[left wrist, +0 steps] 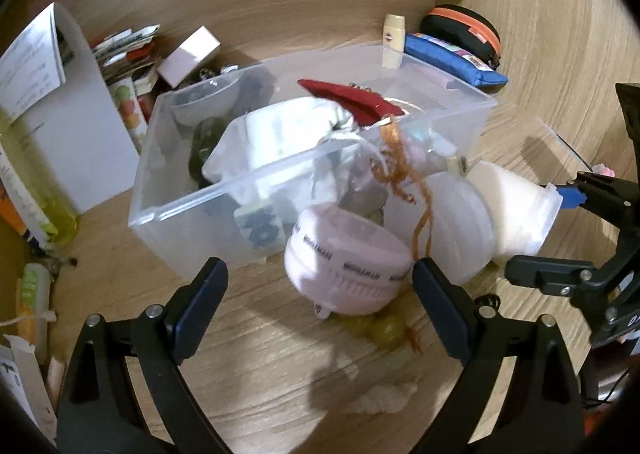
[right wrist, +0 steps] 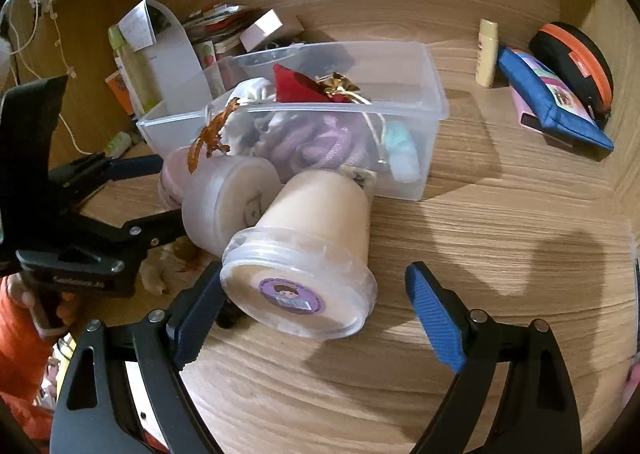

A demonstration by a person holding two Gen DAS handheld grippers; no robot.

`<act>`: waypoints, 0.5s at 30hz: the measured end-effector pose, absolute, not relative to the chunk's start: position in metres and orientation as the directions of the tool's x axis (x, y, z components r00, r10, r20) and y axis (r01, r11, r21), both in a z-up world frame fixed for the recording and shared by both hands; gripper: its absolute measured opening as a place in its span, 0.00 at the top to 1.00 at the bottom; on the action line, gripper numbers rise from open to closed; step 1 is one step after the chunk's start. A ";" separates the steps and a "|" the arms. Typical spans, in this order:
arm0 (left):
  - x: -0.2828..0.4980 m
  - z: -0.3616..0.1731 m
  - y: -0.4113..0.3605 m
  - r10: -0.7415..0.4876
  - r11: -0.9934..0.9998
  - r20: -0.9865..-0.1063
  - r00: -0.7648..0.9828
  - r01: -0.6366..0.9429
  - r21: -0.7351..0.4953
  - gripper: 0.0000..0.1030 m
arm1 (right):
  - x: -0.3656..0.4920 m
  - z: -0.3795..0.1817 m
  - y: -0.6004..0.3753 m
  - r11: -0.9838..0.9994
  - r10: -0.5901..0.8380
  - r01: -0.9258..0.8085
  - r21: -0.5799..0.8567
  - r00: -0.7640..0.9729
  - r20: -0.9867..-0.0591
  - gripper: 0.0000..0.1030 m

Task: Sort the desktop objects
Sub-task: 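Grasp the pink round compact with the left tool while the right tool grasps the clear lidded tub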

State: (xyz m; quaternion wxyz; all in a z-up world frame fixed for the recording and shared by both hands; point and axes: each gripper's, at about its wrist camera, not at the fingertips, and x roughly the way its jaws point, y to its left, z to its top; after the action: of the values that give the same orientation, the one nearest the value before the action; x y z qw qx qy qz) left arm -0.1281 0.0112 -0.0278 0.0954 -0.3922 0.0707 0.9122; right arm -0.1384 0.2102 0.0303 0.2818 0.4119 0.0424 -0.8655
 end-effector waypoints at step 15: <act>-0.136 -0.035 0.013 0.151 -0.970 -0.736 -0.660 -0.244 0.021 0.36 | -0.143 0.023 0.209 -0.846 -0.426 0.521 0.117 -0.527 -0.735 0.34</act>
State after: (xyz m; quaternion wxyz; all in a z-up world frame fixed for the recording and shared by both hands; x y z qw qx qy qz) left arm -0.1364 0.0128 -0.0353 0.1086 -0.3976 0.0588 0.9092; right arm -0.1427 0.2087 0.0231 0.2716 0.4033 0.0588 -0.8719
